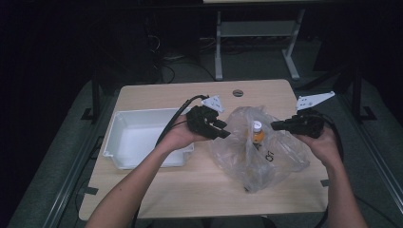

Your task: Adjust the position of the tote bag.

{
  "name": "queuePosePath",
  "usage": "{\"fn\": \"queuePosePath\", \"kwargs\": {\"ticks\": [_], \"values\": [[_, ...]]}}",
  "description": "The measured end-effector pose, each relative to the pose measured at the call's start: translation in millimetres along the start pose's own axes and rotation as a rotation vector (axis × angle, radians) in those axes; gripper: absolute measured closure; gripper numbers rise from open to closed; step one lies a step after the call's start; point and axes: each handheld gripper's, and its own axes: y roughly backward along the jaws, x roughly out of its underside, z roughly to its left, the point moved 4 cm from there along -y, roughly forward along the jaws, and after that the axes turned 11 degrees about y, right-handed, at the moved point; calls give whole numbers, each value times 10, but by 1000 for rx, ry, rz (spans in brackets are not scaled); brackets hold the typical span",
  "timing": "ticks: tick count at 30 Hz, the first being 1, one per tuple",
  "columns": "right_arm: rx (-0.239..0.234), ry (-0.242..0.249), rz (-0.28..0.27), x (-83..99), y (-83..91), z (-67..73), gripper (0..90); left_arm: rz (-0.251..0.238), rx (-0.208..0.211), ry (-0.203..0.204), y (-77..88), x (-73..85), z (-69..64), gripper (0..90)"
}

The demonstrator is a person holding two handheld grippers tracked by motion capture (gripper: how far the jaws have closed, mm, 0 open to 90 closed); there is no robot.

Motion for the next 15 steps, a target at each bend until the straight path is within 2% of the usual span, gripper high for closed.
{"fn": "queuePosePath", "kwargs": {"ticks": [5, 13, 15], "values": [[-2, 8, 6, -38, -4, 18, 899, 1, 19, -41, 24, -64, -135, 598], [5, 11, 24, -49, -57, 34, 899, -12, 49, -45, 50, -79, -255, 559], [6, 10, 25, -58, -68, 36, 899, -11, 42, -61, 54, -95, -287, 528]]}}
